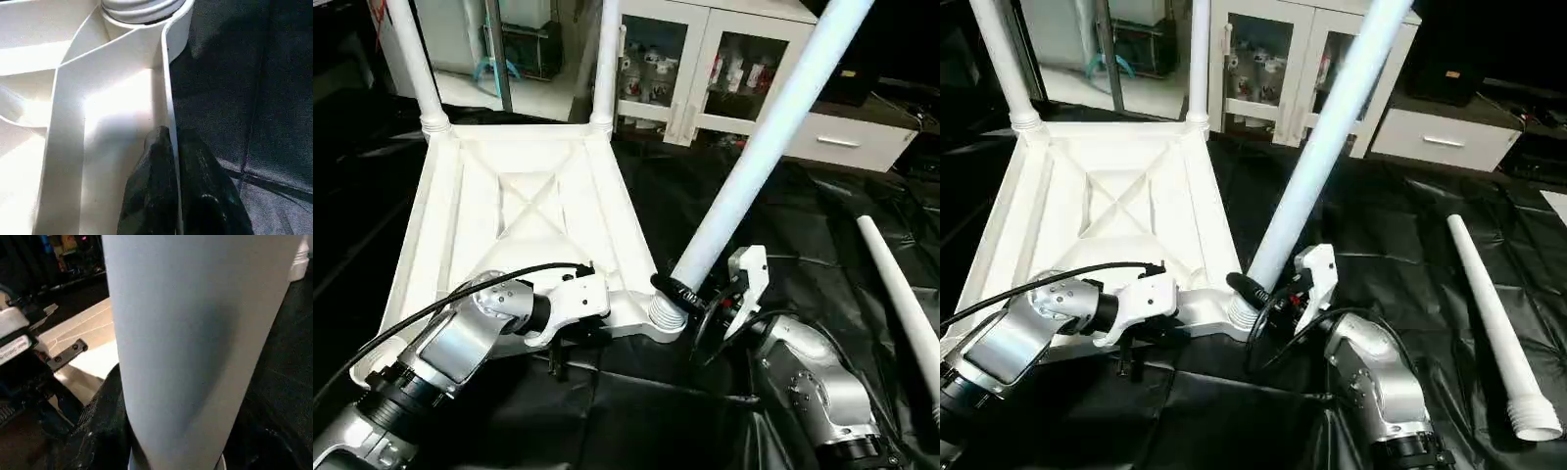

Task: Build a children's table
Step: Insert table leg to table base

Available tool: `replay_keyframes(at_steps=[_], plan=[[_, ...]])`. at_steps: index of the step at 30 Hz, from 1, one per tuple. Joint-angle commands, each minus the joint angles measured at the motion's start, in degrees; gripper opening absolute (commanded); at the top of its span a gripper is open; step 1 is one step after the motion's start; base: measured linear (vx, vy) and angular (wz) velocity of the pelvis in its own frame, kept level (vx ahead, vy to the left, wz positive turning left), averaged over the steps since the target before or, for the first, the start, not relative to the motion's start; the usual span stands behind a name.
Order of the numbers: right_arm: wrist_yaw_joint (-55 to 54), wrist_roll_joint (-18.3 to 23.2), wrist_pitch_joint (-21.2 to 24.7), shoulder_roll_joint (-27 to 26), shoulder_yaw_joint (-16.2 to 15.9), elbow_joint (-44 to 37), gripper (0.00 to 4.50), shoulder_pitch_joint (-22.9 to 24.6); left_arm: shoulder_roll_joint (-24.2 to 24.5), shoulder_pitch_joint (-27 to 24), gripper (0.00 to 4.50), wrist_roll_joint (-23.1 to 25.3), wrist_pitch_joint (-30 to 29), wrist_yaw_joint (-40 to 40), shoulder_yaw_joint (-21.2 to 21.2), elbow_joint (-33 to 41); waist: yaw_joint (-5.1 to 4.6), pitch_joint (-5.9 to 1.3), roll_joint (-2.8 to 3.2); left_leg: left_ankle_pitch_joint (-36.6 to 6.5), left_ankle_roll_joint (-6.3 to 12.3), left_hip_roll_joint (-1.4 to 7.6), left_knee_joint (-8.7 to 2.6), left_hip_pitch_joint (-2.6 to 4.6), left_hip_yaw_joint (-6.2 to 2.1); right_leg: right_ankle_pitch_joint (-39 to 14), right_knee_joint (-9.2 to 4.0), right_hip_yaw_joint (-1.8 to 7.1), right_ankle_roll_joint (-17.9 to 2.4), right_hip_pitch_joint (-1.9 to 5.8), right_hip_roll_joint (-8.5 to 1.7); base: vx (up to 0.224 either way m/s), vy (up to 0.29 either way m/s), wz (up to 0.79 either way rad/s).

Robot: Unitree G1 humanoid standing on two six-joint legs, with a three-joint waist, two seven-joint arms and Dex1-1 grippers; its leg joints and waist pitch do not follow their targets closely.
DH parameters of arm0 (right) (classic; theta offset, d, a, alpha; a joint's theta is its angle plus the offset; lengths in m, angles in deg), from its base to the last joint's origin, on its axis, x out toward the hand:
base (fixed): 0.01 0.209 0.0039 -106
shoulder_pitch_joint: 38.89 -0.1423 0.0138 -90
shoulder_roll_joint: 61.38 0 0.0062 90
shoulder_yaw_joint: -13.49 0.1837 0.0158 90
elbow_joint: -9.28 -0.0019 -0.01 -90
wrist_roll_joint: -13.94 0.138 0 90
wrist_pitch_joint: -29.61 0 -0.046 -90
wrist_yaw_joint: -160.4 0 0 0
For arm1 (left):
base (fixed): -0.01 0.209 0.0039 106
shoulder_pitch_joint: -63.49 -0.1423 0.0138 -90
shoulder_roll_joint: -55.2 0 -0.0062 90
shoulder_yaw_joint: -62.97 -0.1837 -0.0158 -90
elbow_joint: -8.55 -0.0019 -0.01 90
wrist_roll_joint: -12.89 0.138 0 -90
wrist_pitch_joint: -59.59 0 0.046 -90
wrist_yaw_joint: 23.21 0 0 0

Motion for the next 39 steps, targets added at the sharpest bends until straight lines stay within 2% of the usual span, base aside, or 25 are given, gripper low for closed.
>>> replay_keyframes(at_steps=[1,4,9,12,13,15,19,29,32,35,36,39], plan=[[0.78,-4.85,1.44,2.25,-3.33,3.68,1.88,2.4,-0.52,-0.98,0.0,0.16,1.16,-0.4,-1.24,-0.65,-0.57,-1.61,0.45,-10.95,-1.8,4.91,-5.68,0.97,-2.37,-10.83,-4.77,2.72,-9.92,0.18,-5.42,0.0,0.0,0.0],[0.67,-5.96,-0.2,2.57,-4.29,4.39,1.87,1.95,-0.59,-0.96,0.0,0.21,1.05,-0.24,-1.12,-0.62,-0.54,-1.55,0.37,-11.04,-1.6,4.93,-5.68,0.96,-2.34,-11.17,-4.84,2.76,-9.91,0.14,-5.48,0.0,0.0,0.0],[0.59,-8.66,-2.14,3.24,-6.37,5.8,1.87,1.1,-0.79,-0.92,0.0,0.21,0.85,-0.03,-0.91,-0.56,-0.81,-1.39,0.19,-13.51,-2.03,4.96,-5.85,0.98,-2.5,-16.1,-5.36,2.9,-8.92,-0.12,-5.55,0.0,0.0,0.0],[0.22,-9.85,-1.43,3.78,-7.38,6.66,1.87,0.7,-0.9,-0.93,0.0,0.17,0.79,0.03,-0.79,-0.53,-0.83,-1.38,0.25,-13.86,-2.03,5.01,-5.94,0.95,-2.6,-16.4,-5.39,2.93,-8.75,-0.15,-5.6,0.0,0.0,0.0],[-0.32,-10.62,0.39,4.39,-8.17,7.27,1.87,0.38,-0.92,-0.99,0.0,0.04,0.89,-0.01,-0.66,-0.54,-0.92,-1.37,0.24,-14.44,-2.16,5.0,-5.98,1.04,-2.59,-16.28,-5.41,2.89,-8.69,-0.25,-5.44,0.0,0.0,0.0],[-0.45,-10.89,0.88,4.6,-8.41,7.58,1.87,0.25,-0.94,-0.99,0.0,-0.01,0.93,-0.04,-0.6,-0.56,-1.04,-1.24,0.2,-16.06,-2.46,5.0,-6.07,1.06,-2.67,-18.16,-5.6,2.95,-8.48,-0.36,-5.54,0.0,0.0,0.0],[-0.98,-9.34,2.2,3.93,-6.54,9.16,1.87,0.03,-1.08,-1.07,0.0,-0.11,1.14,0.14,-0.32,-0.64,-1.2,-1.15,0.06,-18.35,-2.77,5.03,-6.19,1.13,-2.9,-21.5,-5.89,3.08,-8.01,-0.51,-5.71,0.0,0.0,0.0],[-1.22,-10.29,-0.96,4.16,-7.57,9.23,1.87,1.67,-1.91,-1.54,0.0,-0.04,1.58,2.17,0.81,-1.07,-1.28,-1.2,0.13,-18.43,-2.56,5.07,-6.34,1.22,-2.85,-20.94,-6.05,3.13,-7.87,-0.64,-5.59,0.0,0.0,0.0],[-2.45,-10.32,-1.43,3.51,-6.92,9.61,1.87,1.51,-3.77,-1.32,0.0,-0.75,0.9,4.96,2.82,-1.75,-1.27,-1.1,0.29,-18.91,-2.65,5.09,-6.42,1.41,-2.76,-21.47,-6.28,3.14,-7.94,-0.81,-5.62,0.0,0.0,0.0],[-9.08,-12.42,-1.73,2.04,-5.37,12.36,1.87,-0.29,-6.5,-0.56,0.0,-1.46,-0.58,8.36,4.95,-2.68,-1.47,-1.09,0.11,-19.68,-3.12,5.09,-6.59,1.25,-2.9,-23.32,-6.42,3.07,-7.59,-0.79,-5.7,0.0,0.0,0.0],[-14.57,-14.1,-2.04,0.93,-4.21,14.88,1.87,-2.07,-8.33,0.18,0.0,-1.83,-2.23,10.25,5.92,-2.88,-1.71,-1.07,0.21,-20.01,-3.64,5.07,-6.71,1.11,-3.09,-24.44,-6.42,3.01,-7.43,-0.77,-5.8,0.0,0.0,0.0],[-19.59,-14.8,-2.18,-0.4,-2.73,17.08,1.87,-3.97,-10.43,1.41,0.0,-1.88,-3.72,12.47,6.7,-3.47,-2.54,-1.22,0.24,-20.63,-4.46,5.01,-6.82,0.9,-3.41,-25.53,-6.57,2.85,-6.59,-0.68,-5.85,0.0,0.0,0.0]])
